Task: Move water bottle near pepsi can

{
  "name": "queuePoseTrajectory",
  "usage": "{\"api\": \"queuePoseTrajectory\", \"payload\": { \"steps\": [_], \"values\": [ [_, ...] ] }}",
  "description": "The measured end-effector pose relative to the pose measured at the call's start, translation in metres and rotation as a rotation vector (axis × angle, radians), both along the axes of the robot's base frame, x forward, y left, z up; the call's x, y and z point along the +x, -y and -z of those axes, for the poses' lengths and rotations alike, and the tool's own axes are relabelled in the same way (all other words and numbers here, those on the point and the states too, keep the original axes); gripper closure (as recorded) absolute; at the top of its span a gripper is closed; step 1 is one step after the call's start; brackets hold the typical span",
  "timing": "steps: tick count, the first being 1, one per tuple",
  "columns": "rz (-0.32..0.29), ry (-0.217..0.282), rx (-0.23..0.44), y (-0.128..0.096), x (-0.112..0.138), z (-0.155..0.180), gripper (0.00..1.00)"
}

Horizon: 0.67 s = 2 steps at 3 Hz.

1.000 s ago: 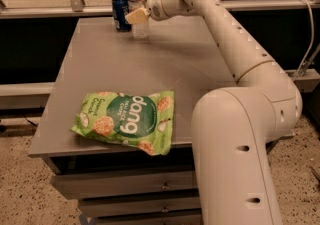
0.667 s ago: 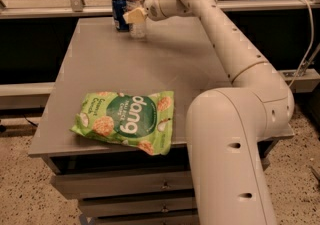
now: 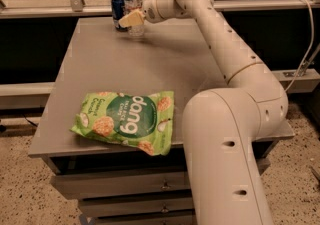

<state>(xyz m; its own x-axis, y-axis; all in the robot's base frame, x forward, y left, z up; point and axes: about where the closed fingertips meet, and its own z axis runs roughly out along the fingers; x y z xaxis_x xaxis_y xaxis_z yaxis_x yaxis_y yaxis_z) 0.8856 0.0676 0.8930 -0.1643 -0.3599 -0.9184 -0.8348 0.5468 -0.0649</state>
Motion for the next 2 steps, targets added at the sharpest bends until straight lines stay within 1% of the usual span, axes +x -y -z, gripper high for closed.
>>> {"api": "queuePoseTrajectory", "payload": {
  "steps": [1,2],
  "values": [
    [0.009,-0.001,0.0,0.005,0.002,0.001,0.0],
    [0.013,0.003,-0.001,0.02,-0.002,-0.002,0.0]
  ]
}}
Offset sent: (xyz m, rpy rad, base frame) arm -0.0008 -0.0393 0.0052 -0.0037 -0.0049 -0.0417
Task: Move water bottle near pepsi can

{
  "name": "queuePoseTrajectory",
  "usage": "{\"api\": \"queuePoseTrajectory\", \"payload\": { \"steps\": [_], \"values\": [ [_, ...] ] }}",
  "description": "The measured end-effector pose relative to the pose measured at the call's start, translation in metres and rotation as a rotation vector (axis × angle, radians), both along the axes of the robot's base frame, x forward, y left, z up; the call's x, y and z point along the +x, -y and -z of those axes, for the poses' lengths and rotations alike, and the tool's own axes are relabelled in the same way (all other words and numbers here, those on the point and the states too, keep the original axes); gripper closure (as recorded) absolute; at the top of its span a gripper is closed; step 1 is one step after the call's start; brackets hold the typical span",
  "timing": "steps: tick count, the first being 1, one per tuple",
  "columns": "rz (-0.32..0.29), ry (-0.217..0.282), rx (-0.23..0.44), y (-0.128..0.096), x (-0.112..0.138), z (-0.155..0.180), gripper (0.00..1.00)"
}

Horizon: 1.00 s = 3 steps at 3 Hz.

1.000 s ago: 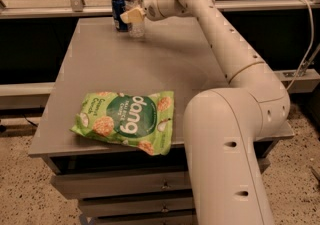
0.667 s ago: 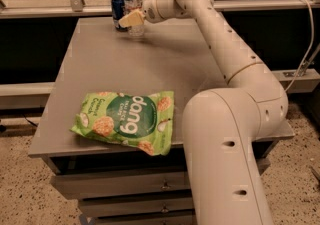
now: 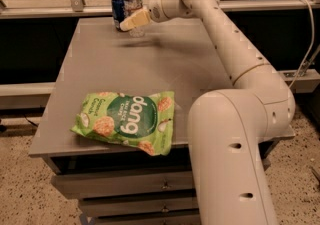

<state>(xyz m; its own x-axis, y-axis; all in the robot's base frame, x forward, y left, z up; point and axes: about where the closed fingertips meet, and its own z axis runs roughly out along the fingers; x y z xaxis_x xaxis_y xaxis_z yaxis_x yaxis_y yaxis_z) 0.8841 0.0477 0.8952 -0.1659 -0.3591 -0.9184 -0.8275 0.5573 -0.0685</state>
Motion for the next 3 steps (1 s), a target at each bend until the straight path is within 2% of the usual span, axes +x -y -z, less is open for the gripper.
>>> {"api": "queuePoseTrajectory", "payload": {
  "steps": [1,2,3],
  "values": [
    [-0.017,0.021,0.001,0.024,-0.011,-0.011,0.0],
    [-0.064,0.053,0.016,0.062,-0.047,-0.042,0.0],
    [-0.043,0.127,0.055,0.139,-0.103,-0.097,0.0]
  ]
}}
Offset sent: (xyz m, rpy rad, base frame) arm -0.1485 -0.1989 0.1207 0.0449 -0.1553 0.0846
